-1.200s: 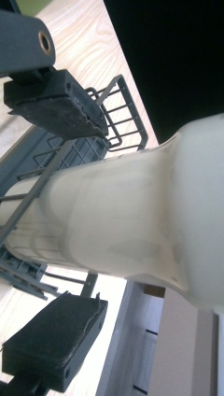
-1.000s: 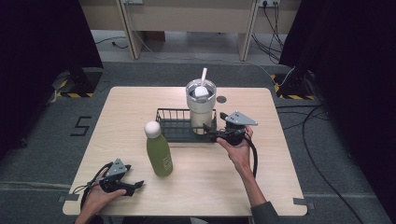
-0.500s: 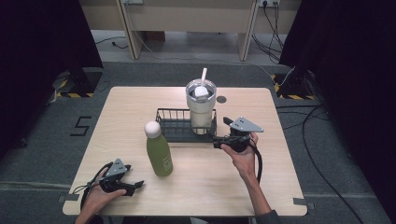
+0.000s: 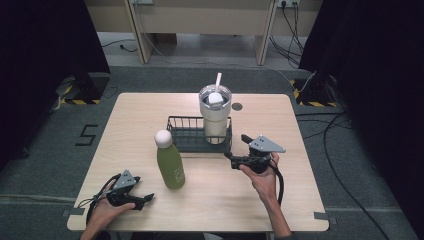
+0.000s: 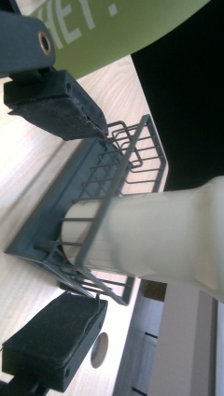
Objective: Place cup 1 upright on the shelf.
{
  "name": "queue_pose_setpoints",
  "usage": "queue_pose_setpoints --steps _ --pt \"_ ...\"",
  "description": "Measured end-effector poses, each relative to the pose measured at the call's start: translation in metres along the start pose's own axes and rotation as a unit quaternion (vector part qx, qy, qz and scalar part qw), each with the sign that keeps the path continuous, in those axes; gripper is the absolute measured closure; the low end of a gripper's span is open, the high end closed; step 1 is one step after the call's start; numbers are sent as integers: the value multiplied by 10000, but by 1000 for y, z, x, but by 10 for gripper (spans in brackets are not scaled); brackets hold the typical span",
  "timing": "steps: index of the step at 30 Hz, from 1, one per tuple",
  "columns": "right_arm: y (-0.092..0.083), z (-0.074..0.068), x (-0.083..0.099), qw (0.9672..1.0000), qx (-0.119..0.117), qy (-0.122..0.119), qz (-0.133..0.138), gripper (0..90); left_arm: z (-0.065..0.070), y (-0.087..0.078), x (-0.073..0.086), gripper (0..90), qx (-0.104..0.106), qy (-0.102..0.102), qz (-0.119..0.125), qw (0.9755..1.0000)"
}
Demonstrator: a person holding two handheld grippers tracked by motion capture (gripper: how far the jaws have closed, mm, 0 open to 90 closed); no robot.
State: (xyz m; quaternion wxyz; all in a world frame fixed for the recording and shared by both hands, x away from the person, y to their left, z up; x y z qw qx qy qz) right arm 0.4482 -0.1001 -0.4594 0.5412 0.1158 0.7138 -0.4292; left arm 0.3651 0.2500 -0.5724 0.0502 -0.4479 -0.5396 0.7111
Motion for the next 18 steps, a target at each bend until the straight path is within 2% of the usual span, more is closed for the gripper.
queue_pose_setpoints --steps 5,11,18 --pt "-3 -2 7 10000 -26 20 -40 150 0 0 0 134 -3 7 -3 10000" --pt "-10 -6 15 9999 19 -85 -110 150 0 0 0 134 2 1 4 10000" --pt "-15 -10 29 9997 -75 -27 -228 150 0 0 0 134 4 2 0 10000"
Point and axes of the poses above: each handheld gripper's, and its own axes: y roughly forward along the jaws, x roughly out of its underside, z roughly to its right, the point moved 7 cm from there along y, roughly forward along the jaws, and after that the axes turned 13 degrees about -z, right-handed, at the moved point
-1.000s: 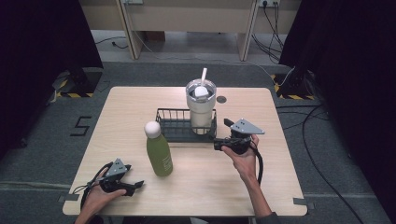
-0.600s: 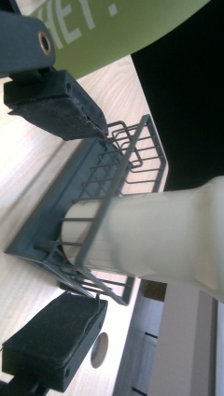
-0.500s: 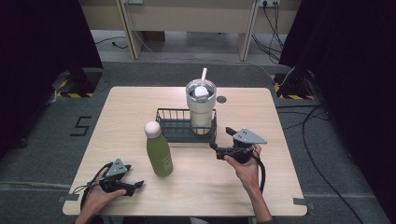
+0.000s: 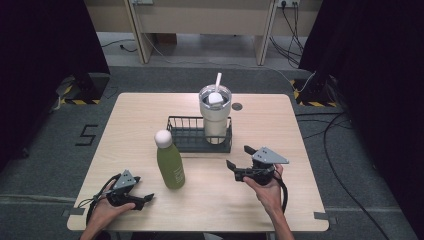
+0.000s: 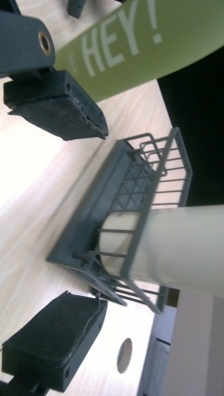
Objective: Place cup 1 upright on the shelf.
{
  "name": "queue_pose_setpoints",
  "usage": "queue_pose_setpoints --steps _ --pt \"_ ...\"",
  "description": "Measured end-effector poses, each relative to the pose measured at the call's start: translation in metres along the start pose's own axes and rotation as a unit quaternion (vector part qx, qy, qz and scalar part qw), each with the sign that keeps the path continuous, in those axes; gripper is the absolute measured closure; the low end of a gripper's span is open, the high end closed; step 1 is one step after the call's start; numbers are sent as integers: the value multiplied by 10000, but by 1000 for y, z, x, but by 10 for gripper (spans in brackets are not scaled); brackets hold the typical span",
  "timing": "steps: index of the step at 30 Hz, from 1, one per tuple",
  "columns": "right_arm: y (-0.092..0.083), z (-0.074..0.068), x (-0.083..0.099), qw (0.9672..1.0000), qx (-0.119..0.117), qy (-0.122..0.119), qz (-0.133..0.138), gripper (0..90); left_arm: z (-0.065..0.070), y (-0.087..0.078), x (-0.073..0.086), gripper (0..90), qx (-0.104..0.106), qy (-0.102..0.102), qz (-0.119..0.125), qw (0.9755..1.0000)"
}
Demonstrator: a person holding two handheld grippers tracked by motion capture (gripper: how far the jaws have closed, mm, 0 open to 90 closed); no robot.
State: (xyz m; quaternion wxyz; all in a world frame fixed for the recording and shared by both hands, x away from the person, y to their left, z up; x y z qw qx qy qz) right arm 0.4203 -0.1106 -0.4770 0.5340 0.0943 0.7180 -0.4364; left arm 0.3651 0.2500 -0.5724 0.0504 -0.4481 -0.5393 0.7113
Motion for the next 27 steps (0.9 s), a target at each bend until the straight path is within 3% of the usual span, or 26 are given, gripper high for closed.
queue_pose_setpoints --steps 9,27 --pt "-4 0 17 9998 77 -12 -163 150 0 0 0 134 -2 0 4 10000" --pt "-15 -7 40 9995 4 15 -306 151 0 0 0 134 1 -1 0 10000"
Point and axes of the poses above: each handheld gripper's, and its own axes: y roughly forward along the jaws, x roughly out of its underside, z roughly to its right, the point moved 7 cm from there along y, roughly forward along the jaws, and after that the axes turned 13 degrees about -z, right-handed, at the moved point
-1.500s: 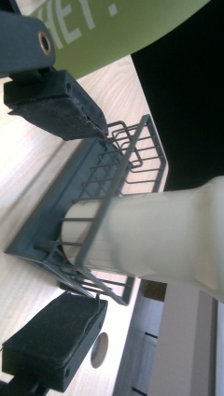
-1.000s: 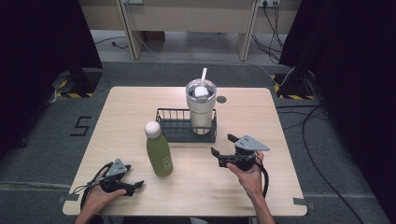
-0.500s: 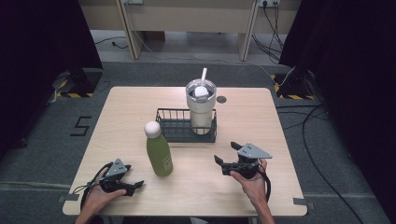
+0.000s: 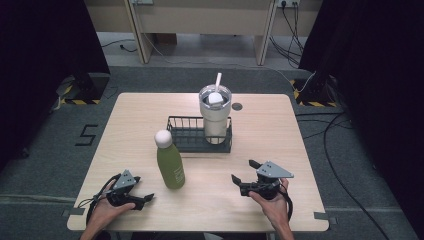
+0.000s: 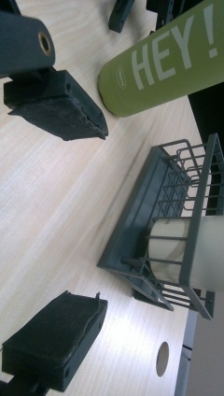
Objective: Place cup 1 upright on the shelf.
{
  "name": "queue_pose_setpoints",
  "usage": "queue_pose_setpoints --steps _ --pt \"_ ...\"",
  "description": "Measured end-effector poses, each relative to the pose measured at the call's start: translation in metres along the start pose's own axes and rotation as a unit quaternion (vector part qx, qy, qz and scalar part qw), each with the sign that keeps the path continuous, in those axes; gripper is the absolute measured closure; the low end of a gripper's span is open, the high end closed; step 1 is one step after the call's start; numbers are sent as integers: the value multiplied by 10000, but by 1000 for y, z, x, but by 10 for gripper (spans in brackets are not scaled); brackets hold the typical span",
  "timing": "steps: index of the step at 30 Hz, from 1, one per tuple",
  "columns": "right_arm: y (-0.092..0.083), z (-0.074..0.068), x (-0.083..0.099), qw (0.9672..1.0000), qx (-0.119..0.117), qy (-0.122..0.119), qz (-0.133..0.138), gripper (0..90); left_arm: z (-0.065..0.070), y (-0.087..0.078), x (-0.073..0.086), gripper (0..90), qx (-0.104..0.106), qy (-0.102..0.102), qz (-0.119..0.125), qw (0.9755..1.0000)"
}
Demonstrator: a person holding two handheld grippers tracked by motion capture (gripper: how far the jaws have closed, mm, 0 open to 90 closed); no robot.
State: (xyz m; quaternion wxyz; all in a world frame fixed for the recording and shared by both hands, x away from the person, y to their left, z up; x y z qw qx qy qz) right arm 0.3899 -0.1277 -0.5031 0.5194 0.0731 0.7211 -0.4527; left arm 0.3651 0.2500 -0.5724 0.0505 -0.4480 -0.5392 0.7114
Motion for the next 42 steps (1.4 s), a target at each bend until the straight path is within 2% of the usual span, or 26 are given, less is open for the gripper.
queue_pose_setpoints --steps 26,42 --pt "-7 -2 36 9990 -40 215 -385 151 0 0 0 134 -2 0 1 10000" --pt "-9 -5 53 9962 132 13 -859 153 0 0 0 133 2 8 -3 10000"
Point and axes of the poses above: each handheld gripper's, and its own axes: y roughly forward along the jaws, x roughly out of its underside, z roughly to its right, the point moved 7 cm from there along y, roughly forward along the jaws, and after that the axes turned 13 degrees about -z, right-handed, at the moved point
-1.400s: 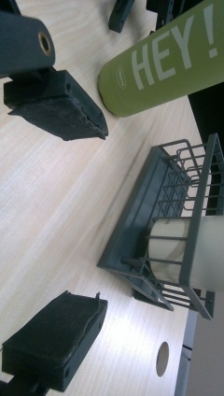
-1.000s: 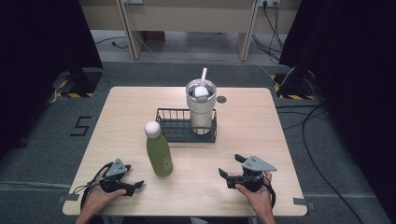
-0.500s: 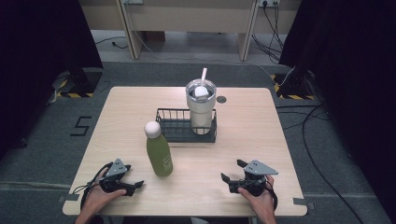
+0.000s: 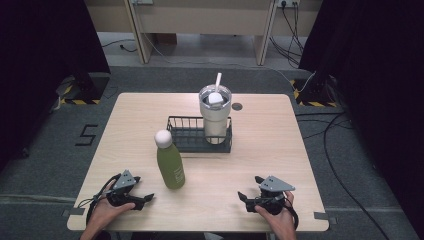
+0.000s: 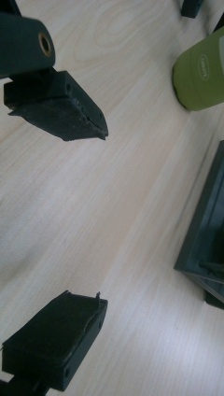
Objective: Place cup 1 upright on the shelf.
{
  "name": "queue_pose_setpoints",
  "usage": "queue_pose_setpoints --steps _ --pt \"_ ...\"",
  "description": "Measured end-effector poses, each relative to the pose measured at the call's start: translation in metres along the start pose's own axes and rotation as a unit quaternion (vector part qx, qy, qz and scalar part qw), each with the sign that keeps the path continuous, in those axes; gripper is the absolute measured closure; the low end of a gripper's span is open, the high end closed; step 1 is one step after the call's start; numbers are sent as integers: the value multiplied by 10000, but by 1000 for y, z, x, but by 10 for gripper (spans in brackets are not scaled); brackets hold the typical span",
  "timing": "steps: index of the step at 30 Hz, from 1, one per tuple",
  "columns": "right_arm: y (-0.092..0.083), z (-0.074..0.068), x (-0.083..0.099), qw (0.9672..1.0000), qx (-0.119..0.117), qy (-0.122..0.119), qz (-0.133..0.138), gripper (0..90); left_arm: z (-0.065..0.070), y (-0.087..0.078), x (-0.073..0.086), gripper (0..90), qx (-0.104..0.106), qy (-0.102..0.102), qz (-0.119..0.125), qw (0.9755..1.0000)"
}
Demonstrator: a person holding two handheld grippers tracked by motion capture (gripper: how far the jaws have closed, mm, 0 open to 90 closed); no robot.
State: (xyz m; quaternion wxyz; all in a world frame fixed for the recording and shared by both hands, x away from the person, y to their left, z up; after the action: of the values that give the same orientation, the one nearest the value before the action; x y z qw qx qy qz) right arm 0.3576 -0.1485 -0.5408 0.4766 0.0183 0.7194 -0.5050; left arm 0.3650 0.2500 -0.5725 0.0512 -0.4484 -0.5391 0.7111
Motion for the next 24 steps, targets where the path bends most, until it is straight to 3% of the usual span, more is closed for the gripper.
queue_pose_setpoints --steps 15,24 --pt "2 0 19 9987 59 58 -508 153 0 0 0 134 1 -3 1 10000" --pt "6 -1 31 9954 178 103 -939 151 0 0 0 134 3 0 -2 10000"
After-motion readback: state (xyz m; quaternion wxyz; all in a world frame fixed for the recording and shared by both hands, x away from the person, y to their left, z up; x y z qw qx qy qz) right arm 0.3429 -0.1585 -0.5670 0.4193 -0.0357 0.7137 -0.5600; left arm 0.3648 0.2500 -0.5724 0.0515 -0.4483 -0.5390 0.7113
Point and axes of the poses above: each handheld gripper's, and its own axes: y roughly forward along the jaws, x roughly out of its underside, z roughly to its right, the point moved 7 cm from there along y, roughly forward along the jaws, and after that the axes turned 13 degrees about -z, right-handed, at the moved point
